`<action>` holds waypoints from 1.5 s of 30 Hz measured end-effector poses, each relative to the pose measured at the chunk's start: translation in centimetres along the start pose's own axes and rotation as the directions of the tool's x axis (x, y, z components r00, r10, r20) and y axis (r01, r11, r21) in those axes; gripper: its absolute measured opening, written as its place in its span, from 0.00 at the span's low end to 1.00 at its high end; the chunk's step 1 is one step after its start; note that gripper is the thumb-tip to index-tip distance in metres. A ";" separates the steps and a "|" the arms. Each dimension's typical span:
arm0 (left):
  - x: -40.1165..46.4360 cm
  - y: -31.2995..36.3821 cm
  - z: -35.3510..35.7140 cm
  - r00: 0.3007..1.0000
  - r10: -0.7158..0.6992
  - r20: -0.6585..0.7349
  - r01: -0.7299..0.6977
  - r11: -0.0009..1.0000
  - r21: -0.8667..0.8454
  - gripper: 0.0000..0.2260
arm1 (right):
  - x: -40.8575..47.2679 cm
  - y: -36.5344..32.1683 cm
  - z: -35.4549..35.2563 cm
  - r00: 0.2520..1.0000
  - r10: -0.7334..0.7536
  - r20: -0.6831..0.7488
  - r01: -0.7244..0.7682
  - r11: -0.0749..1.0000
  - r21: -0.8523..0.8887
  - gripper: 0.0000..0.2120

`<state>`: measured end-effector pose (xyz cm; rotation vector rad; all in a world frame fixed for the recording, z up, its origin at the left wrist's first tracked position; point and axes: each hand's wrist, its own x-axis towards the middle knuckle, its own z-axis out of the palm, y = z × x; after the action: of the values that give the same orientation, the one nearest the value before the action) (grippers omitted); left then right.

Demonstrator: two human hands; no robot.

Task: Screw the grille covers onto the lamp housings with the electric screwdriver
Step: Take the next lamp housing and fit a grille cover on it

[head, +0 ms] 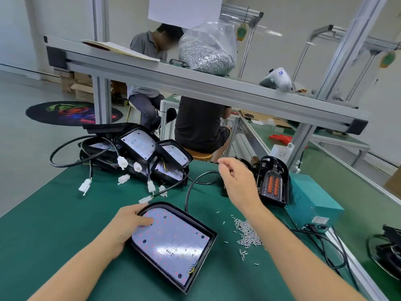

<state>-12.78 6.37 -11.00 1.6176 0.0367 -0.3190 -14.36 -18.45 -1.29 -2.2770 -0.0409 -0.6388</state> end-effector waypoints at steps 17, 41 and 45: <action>2.7 4.1 3.4 0.915 0.379 -0.139 -0.255 0.809 0.529 0.10 | 10.3 -0.8 12.6 0.929 0.160 0.335 0.104 0.753 -0.650 0.02; 3.6 5.4 5.5 0.978 0.180 -0.105 -0.209 0.833 -0.512 0.22 | 9.8 5.0 2.6 0.991 0.132 0.027 -0.119 0.951 -0.287 0.09; 3.3 5.2 3.9 0.955 0.169 -0.243 -0.288 0.715 -0.637 0.29 | 7.8 6.0 3.7 0.985 0.154 0.072 -0.116 0.918 -0.380 0.04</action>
<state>-9.17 1.55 -6.83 0.9025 0.0695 0.0403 -4.57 -21.44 -3.91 -2.6520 0.2070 -0.4895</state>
